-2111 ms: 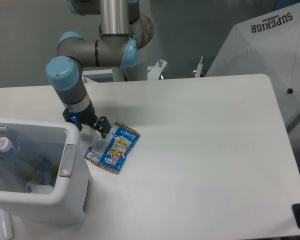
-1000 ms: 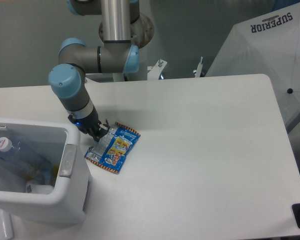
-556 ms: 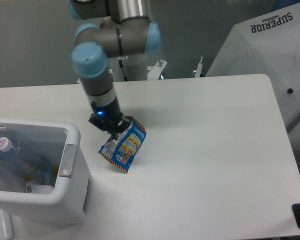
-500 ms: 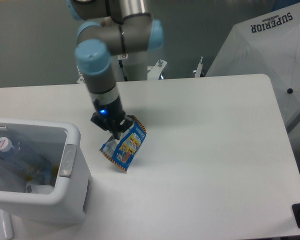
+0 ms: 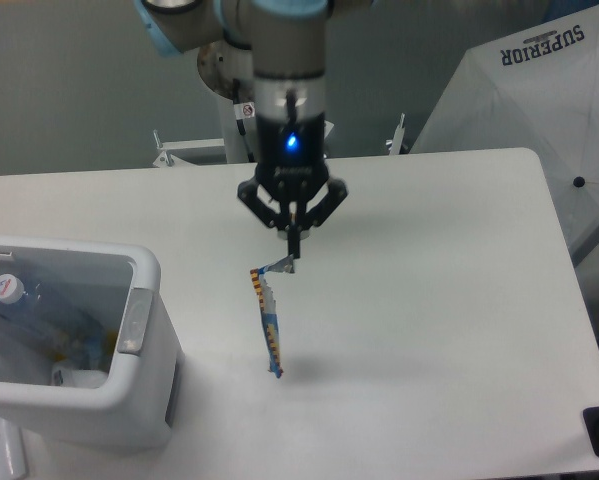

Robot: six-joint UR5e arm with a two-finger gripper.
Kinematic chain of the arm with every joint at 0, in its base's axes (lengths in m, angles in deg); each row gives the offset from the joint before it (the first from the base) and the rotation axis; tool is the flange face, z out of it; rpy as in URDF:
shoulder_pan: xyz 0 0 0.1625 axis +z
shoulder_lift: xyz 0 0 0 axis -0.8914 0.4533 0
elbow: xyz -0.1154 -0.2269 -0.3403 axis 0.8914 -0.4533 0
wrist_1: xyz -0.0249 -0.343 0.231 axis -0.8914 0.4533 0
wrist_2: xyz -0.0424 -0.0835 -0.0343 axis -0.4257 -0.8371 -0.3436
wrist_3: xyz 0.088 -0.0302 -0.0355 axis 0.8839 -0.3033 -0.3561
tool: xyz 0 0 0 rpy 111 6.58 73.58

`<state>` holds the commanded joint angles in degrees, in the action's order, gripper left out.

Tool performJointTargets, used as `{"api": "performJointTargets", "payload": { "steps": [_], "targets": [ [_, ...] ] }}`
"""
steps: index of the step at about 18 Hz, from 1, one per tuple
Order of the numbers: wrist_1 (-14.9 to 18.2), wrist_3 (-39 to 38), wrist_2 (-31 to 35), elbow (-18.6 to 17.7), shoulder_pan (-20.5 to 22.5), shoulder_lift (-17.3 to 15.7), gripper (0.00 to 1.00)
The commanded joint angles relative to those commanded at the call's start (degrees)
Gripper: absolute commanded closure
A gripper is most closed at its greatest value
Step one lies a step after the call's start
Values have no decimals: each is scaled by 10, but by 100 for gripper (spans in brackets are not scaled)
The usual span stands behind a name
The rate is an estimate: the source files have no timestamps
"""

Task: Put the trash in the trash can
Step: 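Lift the wrapper and carry it over the trash bin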

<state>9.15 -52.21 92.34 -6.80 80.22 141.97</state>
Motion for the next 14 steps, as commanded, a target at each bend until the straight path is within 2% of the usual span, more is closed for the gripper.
{"api": "performJointTargets", "payload": {
  "steps": [4, 10, 14],
  "targets": [
    [-3, -77, -17, 49, -3, -11, 97],
    [-19, -106, -59, 59, -11, -34, 97],
    [-19, -123, -69, 84, -32, -35, 97]
  ]
}}
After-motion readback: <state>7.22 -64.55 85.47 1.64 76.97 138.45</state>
